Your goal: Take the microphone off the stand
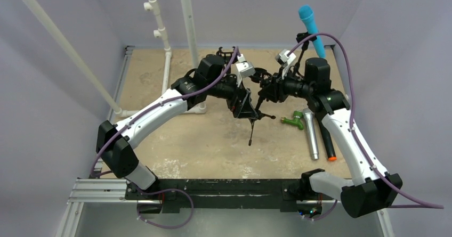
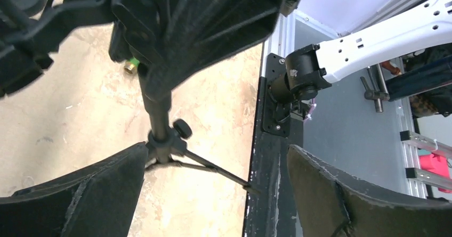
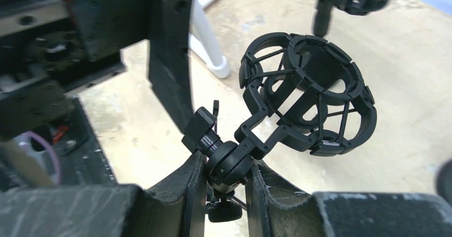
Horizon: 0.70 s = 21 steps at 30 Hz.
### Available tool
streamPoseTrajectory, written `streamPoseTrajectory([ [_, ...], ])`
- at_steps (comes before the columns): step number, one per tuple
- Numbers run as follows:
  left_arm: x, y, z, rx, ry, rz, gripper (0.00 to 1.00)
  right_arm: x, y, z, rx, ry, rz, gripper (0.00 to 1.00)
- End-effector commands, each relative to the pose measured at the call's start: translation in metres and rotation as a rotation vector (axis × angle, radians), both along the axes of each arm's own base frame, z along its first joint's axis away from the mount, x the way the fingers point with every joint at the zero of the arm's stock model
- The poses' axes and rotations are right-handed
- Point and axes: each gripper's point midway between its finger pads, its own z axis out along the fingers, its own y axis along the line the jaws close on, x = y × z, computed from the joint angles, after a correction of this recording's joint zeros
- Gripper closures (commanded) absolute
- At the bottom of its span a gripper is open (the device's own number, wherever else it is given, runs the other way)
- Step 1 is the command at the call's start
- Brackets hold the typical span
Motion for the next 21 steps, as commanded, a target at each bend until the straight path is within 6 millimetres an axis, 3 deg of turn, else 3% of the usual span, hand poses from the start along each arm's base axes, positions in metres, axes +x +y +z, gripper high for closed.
streamPoseTrajectory([
  [1, 0.001, 0.009, 0.032, -0.048, -0.095, 0.025, 0.0, 0.033, -0.017, 0.029, -0.076, -0.191, -0.112, 1.0],
  [16, 0.0, 0.027, 0.025, -0.023, -0.139, 0.056, 0.0, 0.15, -0.029, 0.007, -0.189, -0.353, -0.314, 1.0],
  [21, -0.001, 0.029, 0.026, -0.027, -0.148, 0.054, 0.0, 0.177, -0.033, -0.003, -0.228, -0.388, -0.361, 1.0],
])
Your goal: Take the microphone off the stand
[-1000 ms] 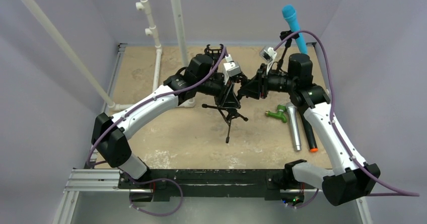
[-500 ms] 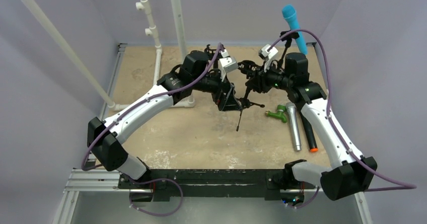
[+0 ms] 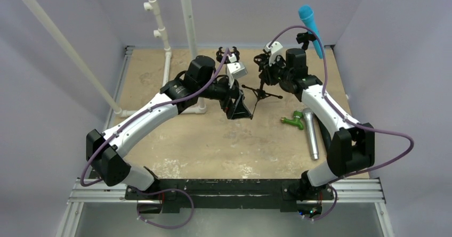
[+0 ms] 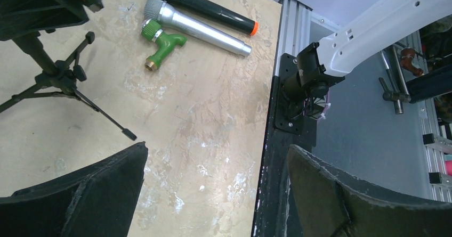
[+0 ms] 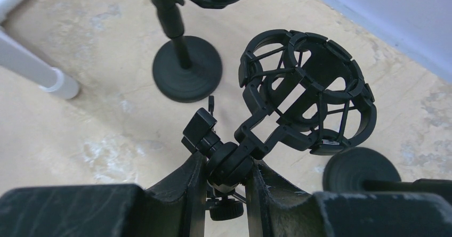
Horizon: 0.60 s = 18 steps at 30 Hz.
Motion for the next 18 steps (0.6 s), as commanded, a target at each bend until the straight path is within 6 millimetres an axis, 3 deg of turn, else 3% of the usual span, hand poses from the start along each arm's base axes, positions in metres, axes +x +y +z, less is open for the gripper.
streamPoseTrajectory([
  [1, 0.0, 0.005, 0.015, -0.032, -0.071, -0.004, 0.0, 0.045, -0.003, 0.072, 0.007, -0.284, -0.053, 1.0],
  [9, 0.0, 0.005, 0.014, -0.034, -0.077, -0.006, 0.0, 0.075, 0.001, 0.063, 0.049, -0.296, -0.104, 1.0],
  [18, 0.001, 0.007, 0.011, -0.034, -0.09, -0.001, 0.0, 0.096, -0.003, 0.012, 0.04, -0.234, -0.172, 1.0],
])
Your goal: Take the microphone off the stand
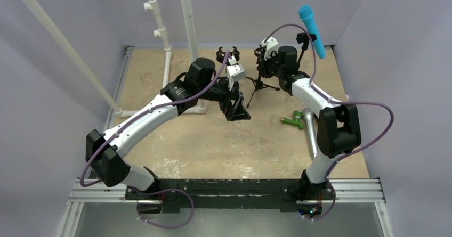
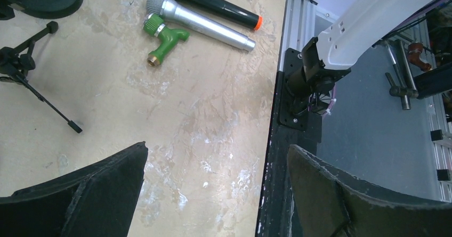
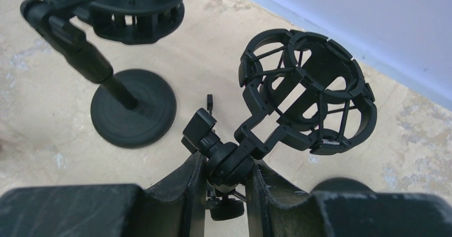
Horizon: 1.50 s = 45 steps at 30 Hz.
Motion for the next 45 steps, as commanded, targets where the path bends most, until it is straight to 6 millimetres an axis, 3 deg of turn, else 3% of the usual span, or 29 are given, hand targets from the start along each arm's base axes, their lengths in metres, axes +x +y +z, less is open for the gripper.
streamPoseTrajectory([
  [1, 0.001, 0.003, 0.018, -0.045, -0.075, -0.002, 0.0, 0.024, -0.001, 0.035, 0.054, -0.142, -0.052, 1.0],
  [3, 0.002, 0.004, 0.018, -0.044, -0.076, 0.004, 0.0, 0.023, -0.002, 0.02, 0.053, -0.109, -0.061, 1.0],
  [11, 0.0, 0.006, 0.022, -0.051, -0.088, 0.007, 0.0, 0.008, -0.006, -0.016, 0.062, -0.01, -0.091, 0.66],
  [12, 0.0, 0.007, 0.022, -0.05, -0.09, 0.008, 0.0, 0.006, -0.005, -0.019, 0.063, -0.003, -0.091, 0.57],
  [16, 0.0, 0.009, 0.023, -0.049, -0.102, 0.014, 0.0, -0.001, -0.006, -0.018, 0.08, 0.007, -0.093, 0.37],
  [20, -0.001, 0.012, 0.023, -0.046, -0.114, 0.021, 0.0, -0.009, -0.003, -0.002, 0.103, 0.006, -0.077, 0.15],
  [27, -0.003, 0.018, 0.03, -0.053, -0.153, 0.025, 0.0, -0.037, -0.002, 0.024, 0.122, 0.032, -0.04, 0.12],
  [33, -0.002, 0.026, 0.046, -0.065, -0.185, 0.048, 0.0, -0.08, -0.012, 0.041, 0.115, 0.04, -0.025, 0.11],
  [39, -0.005, 0.033, 0.057, -0.079, -0.216, 0.062, 0.0, -0.106, -0.04, 0.069, 0.061, -0.043, -0.099, 0.1],
  [45, 0.0, 0.038, 0.057, -0.074, -0.219, 0.103, 0.0, -0.107, -0.075, 0.09, 0.024, -0.108, -0.252, 0.1],
])
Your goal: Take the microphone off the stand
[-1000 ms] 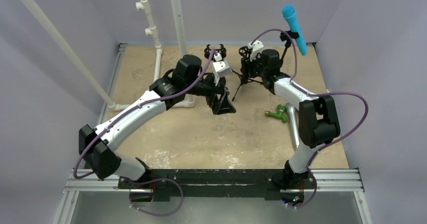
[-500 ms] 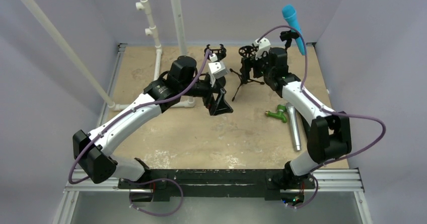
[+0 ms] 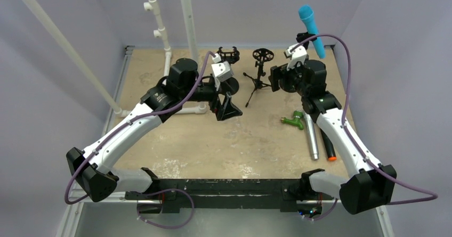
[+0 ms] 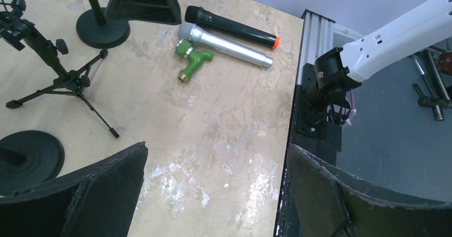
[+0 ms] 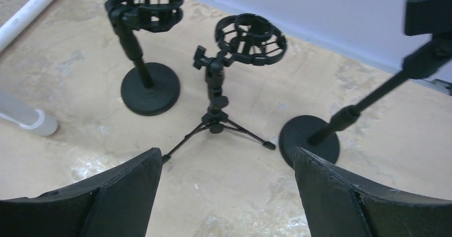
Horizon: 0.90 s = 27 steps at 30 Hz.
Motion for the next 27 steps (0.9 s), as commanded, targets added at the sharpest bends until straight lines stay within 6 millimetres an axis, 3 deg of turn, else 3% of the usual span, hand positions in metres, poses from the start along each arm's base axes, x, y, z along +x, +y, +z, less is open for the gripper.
streamPoseTrajectory([
  [1, 0.008, 0.008, 0.018, -0.025, -0.065, 0.047, 0.0, 0.007, -0.036, 0.012, -0.046, -0.04, -0.163, 0.1],
  [4, 0.011, 0.009, 0.018, -0.023, -0.066, 0.064, 0.0, 0.016, -0.054, 0.016, -0.041, -0.066, -0.242, 0.08],
  [10, 0.016, 0.013, 0.015, -0.023, -0.067, 0.079, 0.0, 0.042, -0.086, 0.005, 0.006, -0.057, -0.359, 0.11],
  [20, 0.017, 0.013, 0.01, -0.024, -0.066, 0.078, 0.0, 0.087, -0.098, -0.031, 0.026, -0.06, -0.411, 0.15],
  [27, 0.019, 0.013, 0.006, -0.023, -0.061, 0.079, 0.0, 0.112, -0.107, -0.036, 0.018, -0.138, -0.461, 0.17],
])
